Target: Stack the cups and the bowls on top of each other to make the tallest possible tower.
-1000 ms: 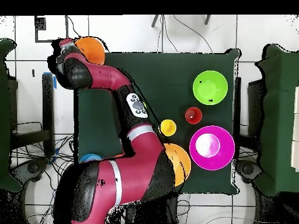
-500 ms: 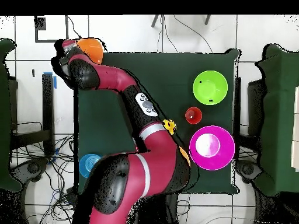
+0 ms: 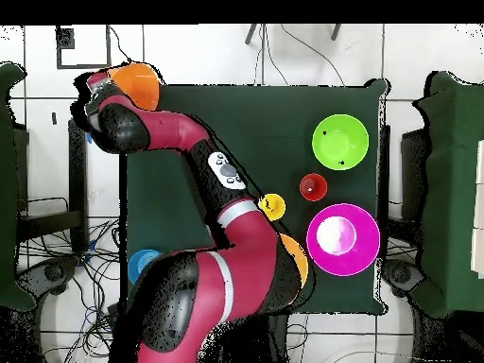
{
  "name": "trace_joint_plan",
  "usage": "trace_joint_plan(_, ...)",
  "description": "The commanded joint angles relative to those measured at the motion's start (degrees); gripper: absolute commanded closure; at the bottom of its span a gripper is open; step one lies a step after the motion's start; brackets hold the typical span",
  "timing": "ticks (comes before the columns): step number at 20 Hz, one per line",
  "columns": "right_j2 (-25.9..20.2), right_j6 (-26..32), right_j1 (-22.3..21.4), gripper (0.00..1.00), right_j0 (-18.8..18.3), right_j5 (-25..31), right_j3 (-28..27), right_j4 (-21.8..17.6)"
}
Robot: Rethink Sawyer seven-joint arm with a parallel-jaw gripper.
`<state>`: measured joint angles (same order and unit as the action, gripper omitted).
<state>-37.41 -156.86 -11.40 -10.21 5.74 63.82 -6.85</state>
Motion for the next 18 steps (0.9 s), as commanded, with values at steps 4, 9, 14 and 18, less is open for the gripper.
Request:
trace_joint_plan(4,2.41,4.30,2.98,1.00,5.32,3.02,5.25,-5.03)
trace_joint_plan(9,-1.66,7.91,2.06,1.00,1.58,4.98,7.73,-5.79)
trace_joint_plan(14,-6.51,11.13,3.13,1.00,-2.32,5.42,9.27,-6.97)
trace_joint_plan(18,-10.50,13.70,4.45,1.00,-4.96,6.10,10.59,-9.15)
